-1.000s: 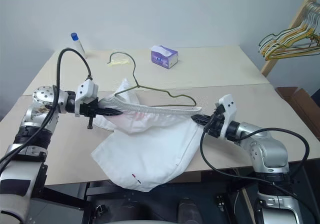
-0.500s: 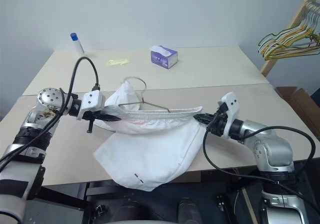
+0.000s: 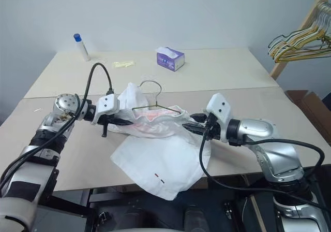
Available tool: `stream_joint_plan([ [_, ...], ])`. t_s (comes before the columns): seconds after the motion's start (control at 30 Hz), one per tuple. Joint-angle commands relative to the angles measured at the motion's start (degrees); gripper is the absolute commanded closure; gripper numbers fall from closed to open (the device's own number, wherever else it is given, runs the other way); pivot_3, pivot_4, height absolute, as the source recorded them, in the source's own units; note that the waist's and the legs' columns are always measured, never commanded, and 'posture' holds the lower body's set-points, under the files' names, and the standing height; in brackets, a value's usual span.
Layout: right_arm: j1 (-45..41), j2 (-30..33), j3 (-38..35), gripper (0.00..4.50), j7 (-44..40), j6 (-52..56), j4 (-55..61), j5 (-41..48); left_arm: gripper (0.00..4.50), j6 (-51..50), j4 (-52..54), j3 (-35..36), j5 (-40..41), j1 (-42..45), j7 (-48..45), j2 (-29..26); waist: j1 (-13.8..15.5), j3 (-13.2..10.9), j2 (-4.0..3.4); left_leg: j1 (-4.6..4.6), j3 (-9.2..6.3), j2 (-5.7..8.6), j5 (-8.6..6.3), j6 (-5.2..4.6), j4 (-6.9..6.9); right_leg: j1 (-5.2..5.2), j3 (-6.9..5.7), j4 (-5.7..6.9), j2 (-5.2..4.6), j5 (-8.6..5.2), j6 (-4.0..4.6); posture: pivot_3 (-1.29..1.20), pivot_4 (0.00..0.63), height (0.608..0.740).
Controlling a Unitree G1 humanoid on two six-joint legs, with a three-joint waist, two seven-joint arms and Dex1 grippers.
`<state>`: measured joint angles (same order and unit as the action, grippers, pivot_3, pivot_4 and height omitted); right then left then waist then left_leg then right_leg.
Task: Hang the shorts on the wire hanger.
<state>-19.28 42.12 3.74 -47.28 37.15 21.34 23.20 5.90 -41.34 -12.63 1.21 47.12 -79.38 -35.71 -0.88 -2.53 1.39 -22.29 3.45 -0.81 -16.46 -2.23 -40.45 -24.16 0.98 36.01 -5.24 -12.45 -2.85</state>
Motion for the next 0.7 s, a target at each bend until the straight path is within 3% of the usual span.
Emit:
stream_joint_plan([
  [0.03,-0.3,1.83,-2.63,1.08,-0.81,-0.77,0.97,0.15,4.5,-0.05,1.51,2.1,1.79,1.84,-1.08,-0.73,0.03,0.0,0.0,0.0,0.01,0.0,0.0,0.0,0.0,0.0,0.0,-0.01,0.01,0.0,0.0,-0.02,0.0,0.74],
  [0.13,-1.46,3.75,-10.98,0.05,-5.53,0.83,0.54,8.46,4.5,0.25,1.42,2.31,1.41,2.18,-0.92,-1.14,0.16,0.0,0.0,-0.02,0.0,0.01,0.0,0.0,0.0,0.01,0.0,-0.01,-0.01,0.0,0.0,0.0,0.0,0.74],
  [0.27,-8.3,4.89,-15.81,0.02,-8.05,2.31,-6.66,13.68,4.5,0.8,1.14,2.25,1.31,3.02,-0.75,-0.88,0.16,0.0,0.0,0.03,-0.04,0.01,0.0,0.0,-0.01,0.07,0.0,-0.04,-0.02,0.01,0.0,0.0,0.0,0.74],
  [0.47,-18.55,6.47,-2.17,0.02,-18.86,-2.94,-23.15,4.04,4.5,1.23,0.97,1.94,1.4,3.49,-1.04,0.02,-0.23,0.04,0.02,0.1,0.11,-0.02,0.0,-0.01,-0.01,0.1,0.02,-0.04,0.01,0.02,0.02,0.0,0.0,0.74],
  [0.7,-24.44,3.5,8.58,0.02,-25.95,-6.52,-27.38,-3.1,4.5,0.84,1.83,2.26,1.56,3.16,-0.9,0.04,-0.22,0.04,0.01,-0.05,0.07,-0.01,0.0,0.0,-0.01,-0.07,0.04,0.07,0.01,0.02,0.01,0.01,0.0,0.74],
])
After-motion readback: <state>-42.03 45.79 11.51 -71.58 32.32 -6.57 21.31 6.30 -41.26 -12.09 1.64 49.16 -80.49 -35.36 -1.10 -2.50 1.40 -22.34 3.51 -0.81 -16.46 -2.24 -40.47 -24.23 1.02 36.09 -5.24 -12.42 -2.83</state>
